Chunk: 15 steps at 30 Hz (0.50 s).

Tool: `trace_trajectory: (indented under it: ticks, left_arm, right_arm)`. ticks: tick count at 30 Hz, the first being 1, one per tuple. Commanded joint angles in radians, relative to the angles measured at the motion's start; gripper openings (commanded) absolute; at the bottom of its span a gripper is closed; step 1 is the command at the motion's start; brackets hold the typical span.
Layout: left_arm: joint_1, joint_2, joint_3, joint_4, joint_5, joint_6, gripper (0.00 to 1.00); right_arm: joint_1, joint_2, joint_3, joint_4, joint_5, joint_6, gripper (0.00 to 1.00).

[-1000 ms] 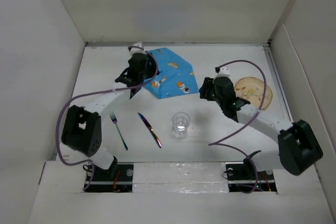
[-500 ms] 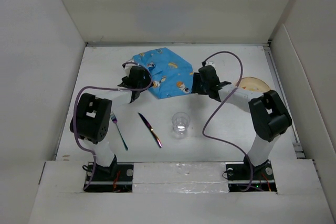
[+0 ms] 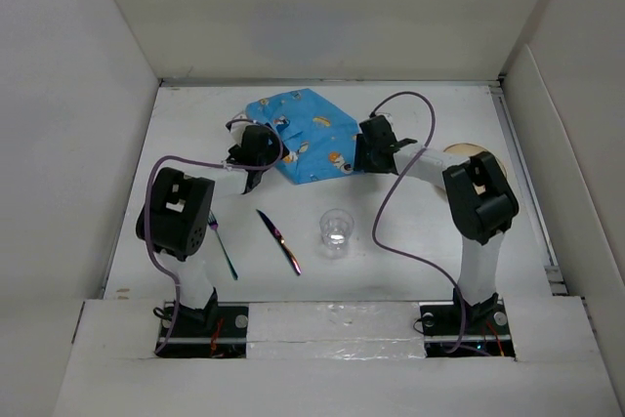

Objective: Set the dinner table for one person

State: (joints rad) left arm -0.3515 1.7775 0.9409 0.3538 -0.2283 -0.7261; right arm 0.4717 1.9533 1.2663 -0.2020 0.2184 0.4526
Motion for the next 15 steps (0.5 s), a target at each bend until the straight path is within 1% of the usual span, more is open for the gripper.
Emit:
trace_trajectory:
  ticks: [1,2,5,6,8,9,11,13,14,15]
  left_arm:
    - [0.005,0.010,-0.024,0.063,0.032,-0.050,0.77]
    - [0.005,0.014,-0.025,0.065,0.038,-0.055,0.77]
    - [0.014,0.031,-0.036,0.082,0.049,-0.075,0.78]
    - [0.014,0.045,-0.036,0.083,0.047,-0.079,0.77]
    - [0.026,0.049,-0.045,0.115,0.055,-0.090,0.75]
    - [0.026,0.053,-0.042,0.116,0.047,-0.094,0.71]
    - [0.026,0.053,-0.031,0.113,0.038,-0.099,0.67]
    - [0.026,0.053,-0.030,0.116,0.024,-0.101,0.66]
    - [0.026,0.046,-0.037,0.123,0.015,-0.131,0.65]
    - [0.026,0.042,-0.037,0.123,0.009,-0.131,0.66]
  right_arm:
    - [-0.005,0.036,0.047,-0.059,0.004,0.017,0.56]
    - [0.005,0.042,0.050,-0.060,0.003,0.015,0.55]
    - [0.014,0.070,0.064,-0.066,-0.004,0.014,0.45]
    - [0.015,0.070,0.067,-0.066,0.001,0.014,0.37]
    - [0.015,0.055,0.042,-0.039,0.007,0.018,0.28]
    - [0.015,0.046,0.033,-0.033,0.018,0.023,0.19]
    - [0.015,0.027,0.012,-0.013,0.019,0.026,0.13]
    - [0.005,0.018,0.001,-0.002,0.019,0.024,0.07]
    - [0.005,0.003,-0.021,0.013,0.016,0.021,0.00]
    - [0.005,0.002,-0.021,0.022,0.012,0.021,0.00]
